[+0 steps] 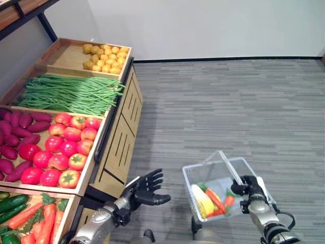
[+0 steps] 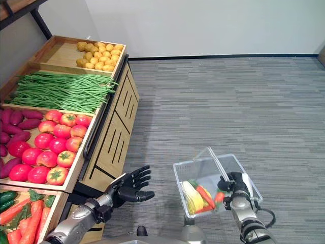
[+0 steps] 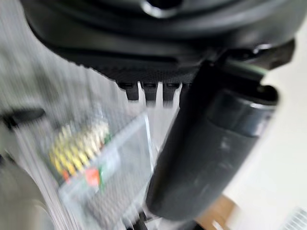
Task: Get the vegetables into the basket
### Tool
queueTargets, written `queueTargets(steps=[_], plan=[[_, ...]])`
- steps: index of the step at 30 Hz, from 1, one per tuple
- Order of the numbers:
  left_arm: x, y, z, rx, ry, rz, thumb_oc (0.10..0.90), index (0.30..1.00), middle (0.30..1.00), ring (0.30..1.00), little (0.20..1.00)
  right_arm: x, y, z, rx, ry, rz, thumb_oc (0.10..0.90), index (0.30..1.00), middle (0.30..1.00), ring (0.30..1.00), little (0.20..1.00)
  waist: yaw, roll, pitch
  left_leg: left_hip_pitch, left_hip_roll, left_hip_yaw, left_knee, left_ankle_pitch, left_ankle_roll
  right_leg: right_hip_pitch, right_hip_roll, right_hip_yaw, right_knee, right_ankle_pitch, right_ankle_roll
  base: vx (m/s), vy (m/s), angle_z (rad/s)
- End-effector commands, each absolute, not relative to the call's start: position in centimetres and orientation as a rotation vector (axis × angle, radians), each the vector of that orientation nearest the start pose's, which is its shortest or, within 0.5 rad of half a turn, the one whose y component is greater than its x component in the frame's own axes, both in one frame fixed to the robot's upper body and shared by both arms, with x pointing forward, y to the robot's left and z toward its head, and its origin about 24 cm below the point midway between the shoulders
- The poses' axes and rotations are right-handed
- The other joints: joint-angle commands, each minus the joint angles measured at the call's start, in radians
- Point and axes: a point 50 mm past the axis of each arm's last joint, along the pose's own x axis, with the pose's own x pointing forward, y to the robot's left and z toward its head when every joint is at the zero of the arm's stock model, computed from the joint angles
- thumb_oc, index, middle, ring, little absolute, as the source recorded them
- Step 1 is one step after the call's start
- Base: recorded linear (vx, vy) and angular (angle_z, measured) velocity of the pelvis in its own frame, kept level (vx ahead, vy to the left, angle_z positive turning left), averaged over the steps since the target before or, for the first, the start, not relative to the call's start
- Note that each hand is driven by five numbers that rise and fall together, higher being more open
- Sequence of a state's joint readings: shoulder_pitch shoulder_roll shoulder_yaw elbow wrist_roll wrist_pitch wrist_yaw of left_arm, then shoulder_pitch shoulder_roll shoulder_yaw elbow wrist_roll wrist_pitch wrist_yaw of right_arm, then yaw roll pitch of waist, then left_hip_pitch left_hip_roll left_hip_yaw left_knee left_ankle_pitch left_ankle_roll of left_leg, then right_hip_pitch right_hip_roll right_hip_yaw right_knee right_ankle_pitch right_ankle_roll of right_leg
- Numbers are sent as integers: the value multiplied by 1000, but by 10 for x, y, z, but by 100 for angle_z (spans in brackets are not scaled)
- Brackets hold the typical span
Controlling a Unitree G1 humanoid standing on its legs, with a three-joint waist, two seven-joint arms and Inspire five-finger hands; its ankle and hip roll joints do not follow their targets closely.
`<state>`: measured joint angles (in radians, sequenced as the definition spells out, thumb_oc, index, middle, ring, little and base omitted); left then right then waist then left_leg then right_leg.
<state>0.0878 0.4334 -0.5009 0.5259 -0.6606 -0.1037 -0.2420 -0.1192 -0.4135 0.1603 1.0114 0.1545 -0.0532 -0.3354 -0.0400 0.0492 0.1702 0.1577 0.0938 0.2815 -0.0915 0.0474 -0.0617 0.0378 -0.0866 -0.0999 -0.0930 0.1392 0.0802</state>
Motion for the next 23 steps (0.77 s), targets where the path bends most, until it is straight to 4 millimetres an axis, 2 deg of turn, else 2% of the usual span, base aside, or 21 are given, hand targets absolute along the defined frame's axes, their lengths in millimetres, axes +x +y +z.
queueTargets(steps=[1, 2, 3, 5, 7, 8, 9, 12, 13, 15, 16, 17, 20, 21, 23], plan=[[177, 173, -85, -93, 547, -370, 900, 1000, 1000, 1000, 1000, 226, -310, -52, -483, 475, -557, 400, 300, 300, 300, 300, 7, -41, -47, -55, 47, -48, 4, 12, -58, 62, -73, -59, 6, -97, 85, -8, -15, 4], [168, 179, -98, -73, 597, -290, 900, 1000, 1000, 1000, 1000, 213, -307, -63, -462, 514, -564, 400, 300, 300, 300, 300, 4, -43, -46, -57, 47, -48, 4, 12, -58, 61, -72, -58, 6, -97, 84, 0, -9, 5], [168, 179, -98, -72, 597, -290, 900, 1000, 1000, 1000, 1000, 213, -307, -63, -462, 514, -564, 400, 300, 300, 300, 300, 4, -43, -46, -57, 47, -49, 4, 12, -58, 61, -72, -58, 6, -97, 84, -1, -12, 7], [153, 182, -115, -86, 681, -220, 900, 1000, 1000, 1000, 1000, 200, -304, -73, -442, 550, -564, 400, 300, 300, 300, 300, 1, -43, -47, -58, 48, -47, 4, 13, -58, 60, -72, -58, 6, -98, 84, 0, -6, 5], [131, 183, -138, -97, 816, -85, 900, 1000, 1000, 1000, 1000, 184, -299, -86, -394, 595, -600, 400, 300, 300, 300, 300, -6, -45, -50, -58, 49, -47, 4, 12, -59, 58, -71, -58, 6, -98, 82, 0, 0, 0], [131, 183, -138, -97, 816, -85, 900, 1000, 1000, 1000, 1000, 184, -299, -86, -394, 594, -600, 400, 300, 300, 300, 300, -6, -45, -50, -58, 49, -47, 4, 12, -59, 58, -71, -58, 6, -99, 82, 0, -10, 5], [114, 188, -152, -67, 927, 14, 900, 1000, 1000, 1000, 1000, 171, -294, -97, -335, 646, -645, 400, 300, 300, 300, 300, -9, -45, -53, -56, 51, -45, 4, 11, -60, 59, -70, -56, 6, -99, 81, 1, -5, 7], [105, 188, -157, -45, 978, 43, 900, 1000, 1000, 1000, 1000, 165, -290, -102, -328, 671, -647, 400, 300, 300, 300, 300, -12, -46, -54, -54, 53, -44, 4, 10, -60, 60, -69, -55, 6, -100, 80, 2, -3, 3], [90, 189, -164, -25, 1057, 86, 900, 1000, 1000, 1000, 1000, 156, -286, -109, -313, 702, -665, 400, 300, 300, 300, 300, -16, -46, -59, -52, 55, -43, 4, 9, -61, 59, -68, -53, 6, -101, 78, 0, 0, 0], [73, 186, -171, -24, 1149, 124, 900, 1000, 1000, 1000, 1000, 139, -282, -121, -244, 783, -722, 400, 300, 300, 300, 300, -19, -44, -66, -49, 57, -39, 4, 6, -62, 59, -66, -50, 6, -103, 75, 0, 0, 0], [73, 186, -171, -24, 1149, 124, 900, 1000, 1000, 1000, 1000, 139, -282, -121, -244, 783, -722, 400, 300, 300, 300, 300, -19, -44, -66, -49, 57, -39, 4, 6, -62, 59, -66, -50, 6, -103, 75, 0, 0, 0], [65, 186, -173, -18, 1189, 136, 900, 1000, 1000, 1000, 1000, 133, -278, -125, -236, 815, -718, 400, 300, 300, 300, 300, -20, -44, -69, -48, 57, -37, 4, 6, -62, 59, -65, -48, 6, -102, 74, 0, 0, 0], [49, 184, -176, 15, 1260, 168, 900, 1000, 1000, 1000, 1000, 117, -269, -135, -287, 891, -659, 400, 300, 300, 300, 300, -21, -46, -75, -45, 59, -33, 4, 4, -63, 59, -63, -45, 6, -102, 72, 3, -2, -1], [49, 184, -176, 15, 1260, 168, 900, 1000, 1000, 1000, 1000, 117, -269, -135, -287, 891, -659, 400, 300, 300, 300, 300, -21, -46, -75, -45, 59, -33, 4, 4, -63, 59, -63, -45, 6, -102, 72, 11, -5, -4], [41, 183, -178, -29, 1299, 276, 900, 1000, 1000, 1000, 1000, 105, -263, -141, -311, 939, -633, 400, 300, 300, 300, 300, -21, -49, -78, -43, 60, -33, 4, 4, -63, 60, -63, -44, 6, -102, 71, 8, -9, -4]])
